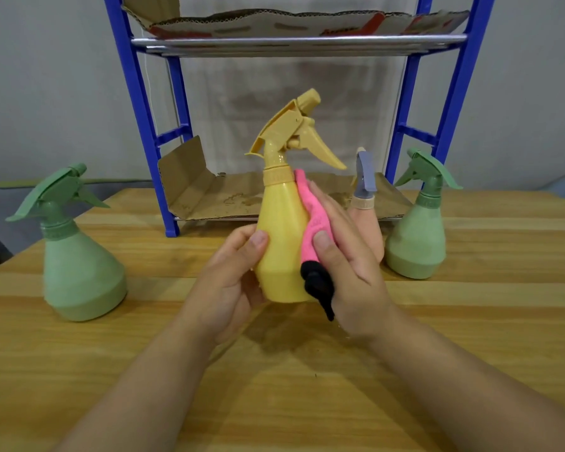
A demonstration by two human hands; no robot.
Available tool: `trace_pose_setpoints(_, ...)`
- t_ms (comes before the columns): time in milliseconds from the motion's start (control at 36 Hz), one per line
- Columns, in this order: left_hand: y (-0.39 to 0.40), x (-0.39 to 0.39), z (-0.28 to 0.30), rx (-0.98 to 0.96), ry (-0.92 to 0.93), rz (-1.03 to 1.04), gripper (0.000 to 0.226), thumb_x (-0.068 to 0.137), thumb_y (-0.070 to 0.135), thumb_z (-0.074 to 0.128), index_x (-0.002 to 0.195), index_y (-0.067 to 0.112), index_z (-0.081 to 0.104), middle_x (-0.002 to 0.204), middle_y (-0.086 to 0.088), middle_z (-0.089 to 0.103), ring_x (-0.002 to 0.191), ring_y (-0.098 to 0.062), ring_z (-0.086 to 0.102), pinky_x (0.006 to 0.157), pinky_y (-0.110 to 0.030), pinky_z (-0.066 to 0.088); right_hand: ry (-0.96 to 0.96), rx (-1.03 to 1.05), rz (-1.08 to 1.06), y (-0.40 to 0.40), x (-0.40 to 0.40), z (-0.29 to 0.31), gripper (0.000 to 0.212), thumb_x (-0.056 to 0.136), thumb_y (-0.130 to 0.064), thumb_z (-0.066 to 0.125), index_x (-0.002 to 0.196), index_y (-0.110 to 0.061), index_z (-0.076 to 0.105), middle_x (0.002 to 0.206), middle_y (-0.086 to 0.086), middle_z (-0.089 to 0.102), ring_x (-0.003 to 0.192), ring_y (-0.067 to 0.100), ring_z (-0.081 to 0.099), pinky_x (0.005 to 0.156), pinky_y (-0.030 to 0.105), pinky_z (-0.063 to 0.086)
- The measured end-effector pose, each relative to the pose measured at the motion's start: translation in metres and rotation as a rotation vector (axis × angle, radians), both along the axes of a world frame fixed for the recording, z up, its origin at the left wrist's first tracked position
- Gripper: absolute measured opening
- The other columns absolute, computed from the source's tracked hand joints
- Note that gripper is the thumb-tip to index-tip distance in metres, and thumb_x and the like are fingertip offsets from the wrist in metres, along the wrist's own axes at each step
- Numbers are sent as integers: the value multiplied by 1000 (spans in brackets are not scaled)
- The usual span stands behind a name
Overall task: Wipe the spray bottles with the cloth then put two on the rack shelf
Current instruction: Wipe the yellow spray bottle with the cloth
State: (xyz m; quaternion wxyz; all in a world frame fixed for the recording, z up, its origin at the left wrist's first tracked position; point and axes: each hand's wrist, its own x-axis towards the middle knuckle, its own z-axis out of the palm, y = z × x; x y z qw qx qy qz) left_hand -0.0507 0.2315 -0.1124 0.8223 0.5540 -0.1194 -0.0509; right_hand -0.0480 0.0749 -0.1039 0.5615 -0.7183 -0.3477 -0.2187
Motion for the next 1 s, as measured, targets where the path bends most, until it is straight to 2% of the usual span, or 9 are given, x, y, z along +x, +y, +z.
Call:
trace_pose_setpoints(111,-3,-1,2,105,2,9,36,81,43,54,110,25,66,103,-4,72,89,-17,67,72,-35,57,-21,-94,-136,-2,2,-9,63,97,-41,37,152,-13,23,158,-5,25,146,5,19,120,27,18)
trace_pose_setpoints(222,-3,-2,3,70,-34,30,46,77,37,53,123,31,59,108,-2,71,89,-16,69,72,-35,58,-49,-203,-190,-1,4,-8,68,95,-48,37,153,-18,18,160,-7,19,146,2,14,119,21,15)
trace_pose_setpoints(361,-1,-1,2,57,-17,62,59,69,41,69,125,27,56,115,-11,68,100,-31,66,82,-47,54,-150,-386,-307,5,2,-11,69,95,-49,38,153,-20,13,161,-4,14,148,4,8,116,11,5)
trace_pose_setpoints(472,2,-2,3,79,-16,61,63,63,40,71,122,23,59,115,-15,66,98,-33,64,83,-52,52,-160,-341,-240,6,-1,-7,65,95,-46,40,152,-24,17,159,-11,17,146,-1,11,114,10,11)
trace_pose_setpoints(639,6,-3,0,54,13,-25,57,71,37,66,125,21,59,118,-12,66,103,-30,64,75,-45,55,169,-7,102,0,4,-1,53,93,-43,45,143,-40,30,150,-11,37,139,3,33,116,37,31)
trace_pose_setpoints(722,2,-2,0,73,14,-3,64,68,43,68,128,22,57,120,-10,66,108,-30,61,75,-43,54,234,49,86,1,3,-1,49,95,-41,45,141,-40,31,144,-17,42,136,0,37,115,40,33)
trace_pose_setpoints(806,0,-1,2,57,0,45,60,70,40,71,127,28,57,118,-6,67,103,-27,65,72,-43,56,171,-33,-41,3,0,-2,58,96,-45,40,150,-29,25,152,-13,36,140,1,31,117,38,30)
trace_pose_setpoints(917,0,-2,3,31,-31,99,39,68,31,64,107,30,64,95,-3,72,76,-18,70,55,-32,55,-35,-255,-269,4,-2,-3,62,98,-46,35,153,-23,15,159,-10,21,145,-3,14,117,15,15)
trace_pose_setpoints(1000,-2,-4,4,40,-27,46,43,70,30,63,113,28,63,99,-4,72,83,-21,69,64,-42,58,-162,-356,-337,5,0,-5,63,98,-44,35,153,-20,14,161,-5,18,146,1,12,117,15,12)
